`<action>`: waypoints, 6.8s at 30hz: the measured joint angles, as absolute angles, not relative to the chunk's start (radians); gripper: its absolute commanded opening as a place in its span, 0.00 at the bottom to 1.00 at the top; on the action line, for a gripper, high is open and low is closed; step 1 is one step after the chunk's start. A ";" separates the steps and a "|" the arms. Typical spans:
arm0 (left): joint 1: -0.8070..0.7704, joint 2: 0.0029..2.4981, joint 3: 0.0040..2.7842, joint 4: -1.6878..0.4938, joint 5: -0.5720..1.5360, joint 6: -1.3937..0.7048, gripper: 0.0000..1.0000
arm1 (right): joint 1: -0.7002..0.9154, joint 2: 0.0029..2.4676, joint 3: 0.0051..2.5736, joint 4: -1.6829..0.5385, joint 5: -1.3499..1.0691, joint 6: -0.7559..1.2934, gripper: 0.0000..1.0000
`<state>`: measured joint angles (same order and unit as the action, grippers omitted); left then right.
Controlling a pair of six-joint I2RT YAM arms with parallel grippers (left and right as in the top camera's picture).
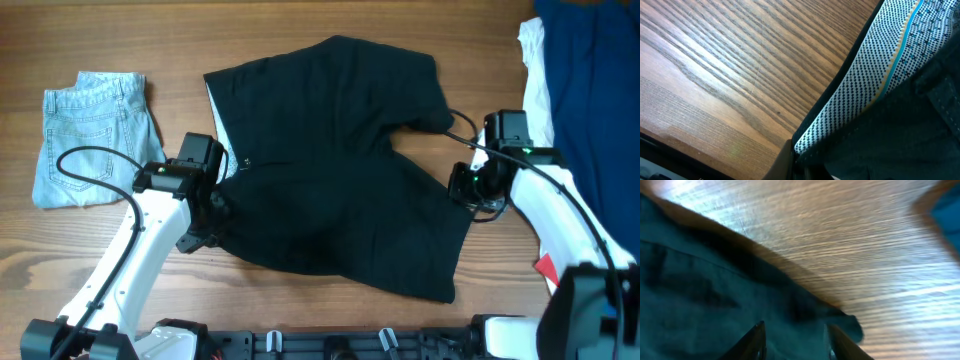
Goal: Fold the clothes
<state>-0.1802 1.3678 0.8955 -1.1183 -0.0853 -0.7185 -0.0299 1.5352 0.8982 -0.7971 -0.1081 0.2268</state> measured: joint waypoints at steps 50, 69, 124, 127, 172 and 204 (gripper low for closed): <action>-0.180 1.368 0.895 -0.995 -0.099 -0.714 0.56 | -0.030 1.788 0.987 -0.279 -0.263 0.265 0.67; -0.180 1.566 0.894 -0.630 0.015 -0.648 0.38 | -0.030 1.874 0.989 -0.070 -0.379 0.501 0.70; -0.180 1.703 0.908 -0.624 0.024 -0.642 0.35 | -0.084 1.868 0.990 -0.019 -0.376 0.816 0.59; -0.180 1.703 0.908 -0.624 0.025 -0.641 0.36 | -0.084 1.868 0.990 -0.019 -0.373 0.826 0.59; -0.181 1.703 0.909 -0.633 0.024 -0.640 0.37 | -0.168 1.763 1.128 -0.533 -0.016 0.483 0.50; -0.167 1.377 0.928 -1.147 -0.022 -0.714 0.63 | 0.047 1.314 1.007 -1.131 -0.203 0.454 0.56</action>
<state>-0.1669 1.3773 0.9276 -1.1465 -0.0219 -0.7139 0.0471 1.3144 1.0073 -1.1305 -0.2028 0.4541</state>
